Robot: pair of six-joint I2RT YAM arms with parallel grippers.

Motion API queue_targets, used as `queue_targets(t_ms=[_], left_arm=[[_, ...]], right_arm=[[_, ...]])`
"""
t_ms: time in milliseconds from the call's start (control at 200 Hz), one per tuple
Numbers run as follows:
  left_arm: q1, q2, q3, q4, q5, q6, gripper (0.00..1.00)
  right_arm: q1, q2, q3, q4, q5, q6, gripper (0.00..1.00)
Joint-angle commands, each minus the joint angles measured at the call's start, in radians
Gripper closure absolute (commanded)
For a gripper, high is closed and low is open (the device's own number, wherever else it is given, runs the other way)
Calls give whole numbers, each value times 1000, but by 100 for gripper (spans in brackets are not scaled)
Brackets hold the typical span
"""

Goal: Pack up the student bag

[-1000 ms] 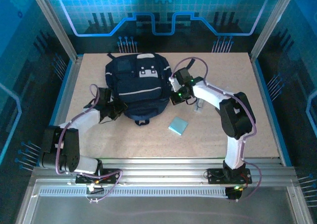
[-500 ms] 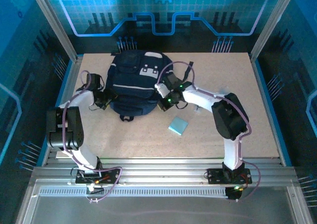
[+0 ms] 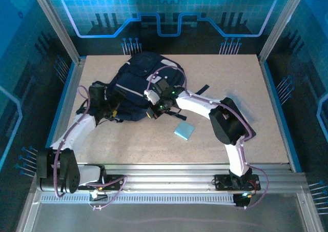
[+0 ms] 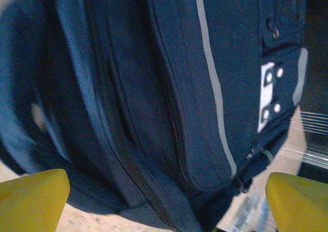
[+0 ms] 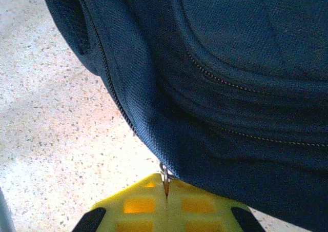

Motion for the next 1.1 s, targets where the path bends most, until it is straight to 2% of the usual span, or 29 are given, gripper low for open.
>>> queue_targets(t_ms=[0,175,235,300,460,550,590,615,840,1091], left_arm=[[-81,38,-46,125,-40,-187,1],[-166,192,-59,253,-81,-297,6],[-174,258,-53,279,-86,-303,10],[-174,325,-51,320,-83,-293,19],[-169,420,-19,358,-62,-233,61],[-163,452,2,338,-41,-186,84],[-157,459,4,324,-34,-172,91],[-152,463,1,320,-29,-165,100],[-108,432,-64,309,-25,-141,100],[-102,384,-80,283,-12,-127,100]], right_arm=[[21,-18,14,65,-103,41,100],[27,-60,-53,115,-123,73,100],[27,-67,-73,115,-119,70,100],[28,-68,-86,97,-106,51,100],[11,-56,-101,21,-31,-27,100],[-8,-48,-97,-35,68,-76,100],[-20,-48,-101,-50,121,-91,100],[-28,-48,-101,-58,154,-99,100],[-144,-42,-91,-82,377,-154,100],[-266,-3,-30,-70,519,-214,100]])
